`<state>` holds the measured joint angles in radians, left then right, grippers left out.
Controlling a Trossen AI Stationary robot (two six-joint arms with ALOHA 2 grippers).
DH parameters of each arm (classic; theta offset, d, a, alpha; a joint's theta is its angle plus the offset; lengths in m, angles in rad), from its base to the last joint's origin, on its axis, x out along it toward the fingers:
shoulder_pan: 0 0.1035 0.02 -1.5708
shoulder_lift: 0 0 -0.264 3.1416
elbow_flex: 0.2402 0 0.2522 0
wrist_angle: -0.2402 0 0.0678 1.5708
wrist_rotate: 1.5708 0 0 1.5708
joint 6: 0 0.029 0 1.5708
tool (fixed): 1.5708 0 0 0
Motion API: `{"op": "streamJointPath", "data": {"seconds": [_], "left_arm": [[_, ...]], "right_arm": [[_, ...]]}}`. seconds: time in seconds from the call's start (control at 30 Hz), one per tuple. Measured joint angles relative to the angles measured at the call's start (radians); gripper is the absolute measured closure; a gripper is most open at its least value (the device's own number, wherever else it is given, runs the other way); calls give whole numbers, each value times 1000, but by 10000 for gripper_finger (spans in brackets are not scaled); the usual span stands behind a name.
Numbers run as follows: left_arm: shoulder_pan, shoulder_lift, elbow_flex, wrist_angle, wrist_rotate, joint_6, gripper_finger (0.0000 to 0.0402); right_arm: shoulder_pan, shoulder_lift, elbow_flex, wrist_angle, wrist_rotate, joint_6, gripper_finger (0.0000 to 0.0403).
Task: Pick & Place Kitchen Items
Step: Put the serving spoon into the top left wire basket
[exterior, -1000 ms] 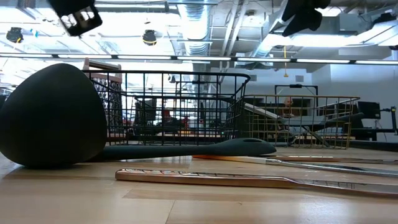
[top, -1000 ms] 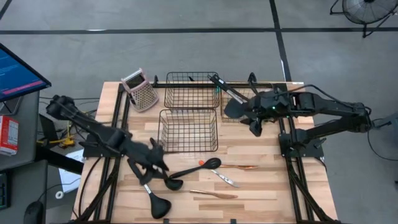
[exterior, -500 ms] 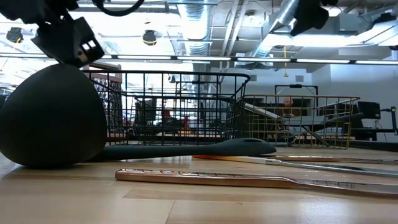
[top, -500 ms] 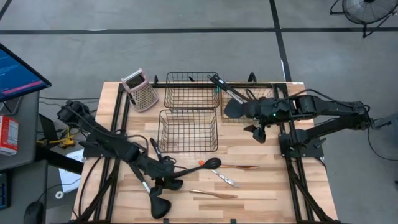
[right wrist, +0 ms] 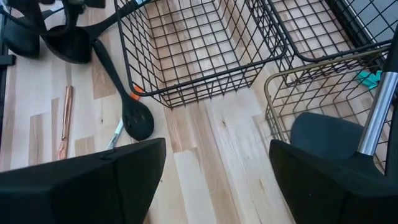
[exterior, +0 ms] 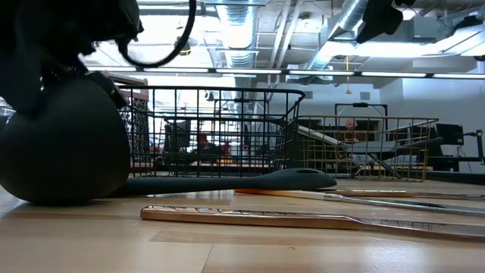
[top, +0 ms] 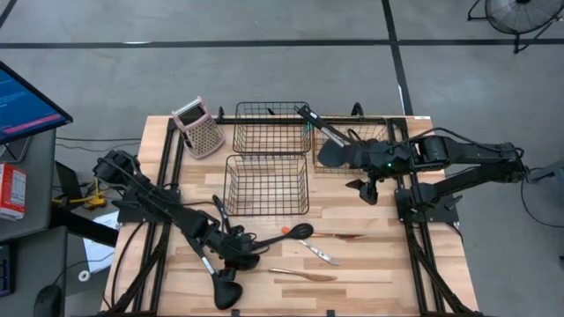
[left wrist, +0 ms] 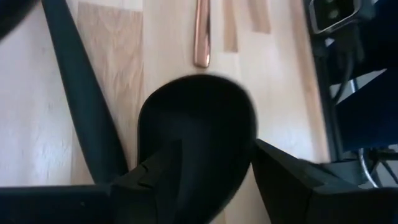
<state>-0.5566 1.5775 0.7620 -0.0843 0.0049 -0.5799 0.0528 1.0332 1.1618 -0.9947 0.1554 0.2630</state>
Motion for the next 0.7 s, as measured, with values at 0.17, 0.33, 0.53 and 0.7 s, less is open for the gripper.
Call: {"op": "streamJointPath", "data": {"seconds": [0.17, 0.33, 0.53, 0.7], "left_arm": [[-15, 59, 0, -2, 5, -1, 252], [-13, 65, 0, 3, 21, -29, 334], [-3, 15, -1, -8, -6, -60, 390], [-3, -64, 0, -3, -25, -61, 394]], "right_arm": [[0, 0, 0, 0, 0, 0, 117], [0, 0, 0, 0, 2, 0, 117], [-1, 0, 0, 0, 2, -3, 117], [-1, 0, 0, 1, 2, -8, 117]]}}
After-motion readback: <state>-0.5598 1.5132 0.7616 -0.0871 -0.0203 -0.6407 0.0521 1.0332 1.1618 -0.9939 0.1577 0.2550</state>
